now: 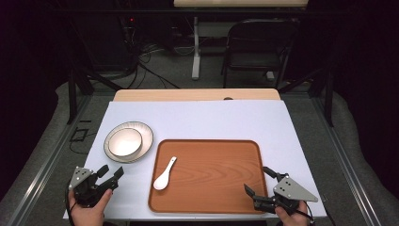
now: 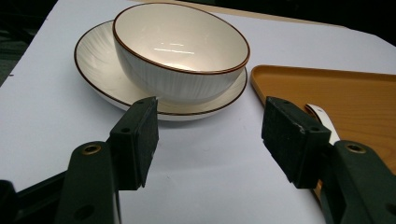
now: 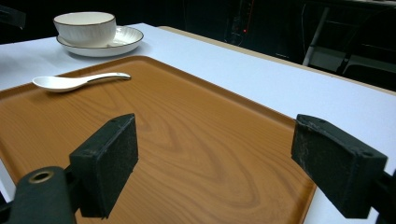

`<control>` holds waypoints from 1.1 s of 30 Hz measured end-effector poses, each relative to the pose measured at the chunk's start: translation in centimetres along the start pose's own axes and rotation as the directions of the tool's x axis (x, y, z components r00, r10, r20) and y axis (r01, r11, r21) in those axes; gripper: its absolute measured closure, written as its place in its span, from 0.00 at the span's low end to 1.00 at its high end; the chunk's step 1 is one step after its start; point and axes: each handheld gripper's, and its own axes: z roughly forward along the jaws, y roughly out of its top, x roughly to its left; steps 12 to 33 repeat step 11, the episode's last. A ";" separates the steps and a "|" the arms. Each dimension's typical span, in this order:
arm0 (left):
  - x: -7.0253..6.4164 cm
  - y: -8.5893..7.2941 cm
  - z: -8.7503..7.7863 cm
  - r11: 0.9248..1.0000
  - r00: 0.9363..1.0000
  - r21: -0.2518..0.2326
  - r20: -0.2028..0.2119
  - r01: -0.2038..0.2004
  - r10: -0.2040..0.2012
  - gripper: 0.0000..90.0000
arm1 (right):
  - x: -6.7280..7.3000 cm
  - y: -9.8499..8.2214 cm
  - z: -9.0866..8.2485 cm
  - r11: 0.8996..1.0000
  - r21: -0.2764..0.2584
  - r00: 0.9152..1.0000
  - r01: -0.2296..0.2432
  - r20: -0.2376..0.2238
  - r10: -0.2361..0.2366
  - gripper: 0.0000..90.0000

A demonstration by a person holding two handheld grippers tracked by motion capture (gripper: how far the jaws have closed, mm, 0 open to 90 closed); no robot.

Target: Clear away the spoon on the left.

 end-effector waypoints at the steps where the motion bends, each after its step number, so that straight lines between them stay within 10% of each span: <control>1: 0.0 0.0 0.0 1.000 1.000 0.000 0.000 0.000 0.000 0.41 | 0.0 0.0 0.0 1.000 0.000 1.000 0.001 0.000 -0.001 0.16; 33: -0.1 0.0 0.1 1.000 1.000 0.005 0.000 0.001 -0.001 0.40 | -0.1 -0.1 0.0 1.000 0.000 1.000 -0.008 0.006 0.008 0.16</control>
